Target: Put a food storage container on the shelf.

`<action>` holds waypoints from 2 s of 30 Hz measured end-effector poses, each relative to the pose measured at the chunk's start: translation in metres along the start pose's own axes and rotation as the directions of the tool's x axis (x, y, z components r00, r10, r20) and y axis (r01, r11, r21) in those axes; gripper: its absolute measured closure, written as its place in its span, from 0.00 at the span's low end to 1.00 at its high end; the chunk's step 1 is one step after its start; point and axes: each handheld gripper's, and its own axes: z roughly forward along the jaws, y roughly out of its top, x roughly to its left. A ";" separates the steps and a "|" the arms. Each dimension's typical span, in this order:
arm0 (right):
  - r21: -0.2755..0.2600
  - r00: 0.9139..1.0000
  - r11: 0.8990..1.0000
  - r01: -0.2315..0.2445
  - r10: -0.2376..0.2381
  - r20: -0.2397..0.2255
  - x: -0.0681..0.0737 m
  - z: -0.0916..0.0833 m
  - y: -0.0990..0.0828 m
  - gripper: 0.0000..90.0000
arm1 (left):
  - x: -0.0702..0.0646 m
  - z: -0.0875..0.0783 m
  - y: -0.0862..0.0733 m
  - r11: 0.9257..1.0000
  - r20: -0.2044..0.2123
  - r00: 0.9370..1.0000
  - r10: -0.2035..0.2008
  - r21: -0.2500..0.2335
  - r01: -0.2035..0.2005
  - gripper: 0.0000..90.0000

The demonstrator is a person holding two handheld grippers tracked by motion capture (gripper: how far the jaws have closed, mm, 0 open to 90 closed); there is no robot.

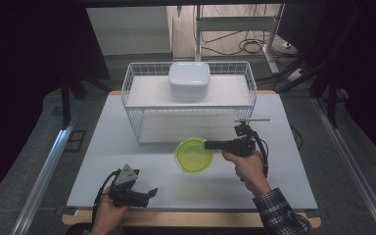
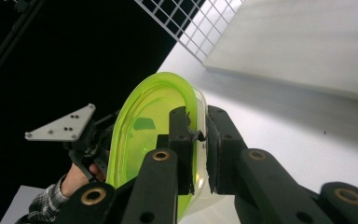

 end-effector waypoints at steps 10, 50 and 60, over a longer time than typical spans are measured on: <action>-0.048 1.000 0.999 -0.001 0.001 -0.014 0.012 -0.015 0.019 0.91 | 0.000 0.000 0.000 1.000 -0.001 1.000 0.005 0.004 -0.005 0.05; -0.192 1.000 0.981 -0.005 -0.001 -0.029 0.059 -0.030 0.110 0.91 | -0.002 0.002 0.001 1.000 0.013 1.000 0.011 0.009 -0.011 0.05; -0.286 0.999 0.958 0.014 -0.003 0.040 0.074 -0.035 0.146 0.91 | -0.001 0.002 0.001 1.000 0.018 1.000 0.007 0.012 -0.007 0.05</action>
